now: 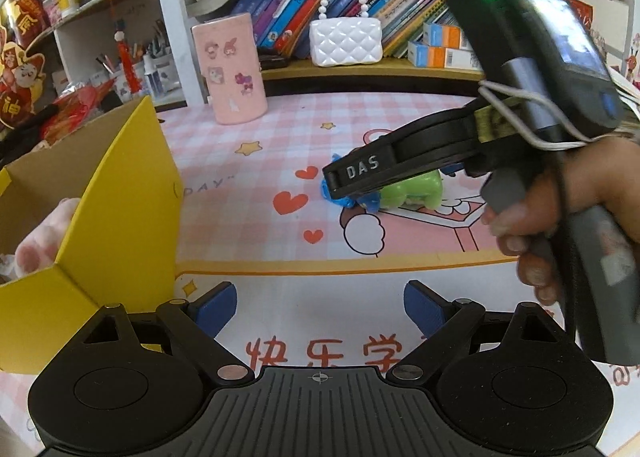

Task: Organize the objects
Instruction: 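Grasp the green toy part with the right gripper while the left gripper grasps the blue part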

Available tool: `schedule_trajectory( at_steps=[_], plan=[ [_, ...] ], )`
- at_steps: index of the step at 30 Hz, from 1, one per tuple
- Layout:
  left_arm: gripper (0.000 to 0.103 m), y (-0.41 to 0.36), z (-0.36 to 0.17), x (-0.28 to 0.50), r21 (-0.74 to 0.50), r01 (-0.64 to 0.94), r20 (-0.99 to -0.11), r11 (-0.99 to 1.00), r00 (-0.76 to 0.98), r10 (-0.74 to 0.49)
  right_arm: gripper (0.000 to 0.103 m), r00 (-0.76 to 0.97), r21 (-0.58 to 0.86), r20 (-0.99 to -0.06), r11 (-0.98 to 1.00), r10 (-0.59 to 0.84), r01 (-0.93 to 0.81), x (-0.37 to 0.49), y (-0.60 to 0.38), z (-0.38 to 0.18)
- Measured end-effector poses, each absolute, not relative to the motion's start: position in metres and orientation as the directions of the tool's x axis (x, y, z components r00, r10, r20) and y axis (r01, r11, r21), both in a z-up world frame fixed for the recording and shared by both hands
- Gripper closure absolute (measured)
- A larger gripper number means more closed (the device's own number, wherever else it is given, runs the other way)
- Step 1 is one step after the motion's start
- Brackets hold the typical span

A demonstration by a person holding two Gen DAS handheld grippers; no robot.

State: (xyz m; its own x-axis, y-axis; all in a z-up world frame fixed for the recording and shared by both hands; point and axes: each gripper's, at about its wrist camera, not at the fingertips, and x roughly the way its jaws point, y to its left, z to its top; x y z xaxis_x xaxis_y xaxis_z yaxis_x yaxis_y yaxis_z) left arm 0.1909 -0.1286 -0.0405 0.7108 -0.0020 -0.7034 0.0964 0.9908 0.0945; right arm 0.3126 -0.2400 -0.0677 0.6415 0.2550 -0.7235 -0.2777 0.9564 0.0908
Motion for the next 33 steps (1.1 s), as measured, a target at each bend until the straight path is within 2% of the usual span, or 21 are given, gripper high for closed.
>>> schedule_trajectory(
  at_steps=[2,5,6,10,14,19,29,33],
  plan=[
    [0.010,-0.128,-0.041,0.194,0.100,0.086,-0.707,0.991,0.707,0.009,0.015,0.630,0.075,-0.740,0.959,0.238,-0.273,0.321,-0.238,-0.072],
    [0.010,-0.127,-0.041,0.200,0.090,0.085,-0.710,0.992,0.704,0.004,0.029,0.609,0.107,-0.748,0.953,0.265,-0.283,0.328,-0.244,-0.077],
    [0.010,-0.127,-0.041,0.202,0.091,0.087,-0.711,0.992,0.703,0.004,0.030,0.609,0.127,-0.742,0.950,0.282,-0.285,0.328,-0.248,-0.075],
    [0.010,-0.130,-0.042,0.215,0.085,0.094,-0.711,0.992,0.703,-0.005,0.031,0.666,0.148,-0.678,0.945,0.312,-0.291,0.314,-0.269,-0.057],
    [0.010,-0.133,-0.043,0.235,0.067,0.091,-0.706,0.994,0.708,-0.018,0.030,0.718,0.090,-0.656,0.969,0.233,-0.232,0.297,-0.292,-0.047],
    [0.013,-0.138,-0.048,0.269,0.011,0.091,-0.694,0.996,0.717,-0.058,0.029,0.738,0.102,-0.655,0.987,0.161,-0.125,0.274,-0.325,-0.044],
    [0.040,-0.154,-0.075,0.334,-0.001,0.104,-0.733,0.995,0.676,-0.072,0.029,0.722,0.134,-0.682,0.990,0.119,-0.037,0.234,-0.349,-0.040],
    [0.064,-0.154,-0.079,0.338,0.016,0.092,-0.724,0.996,0.688,-0.052,0.029,0.715,0.140,-0.691,0.990,0.110,-0.018,0.220,-0.349,-0.042]
  ],
)
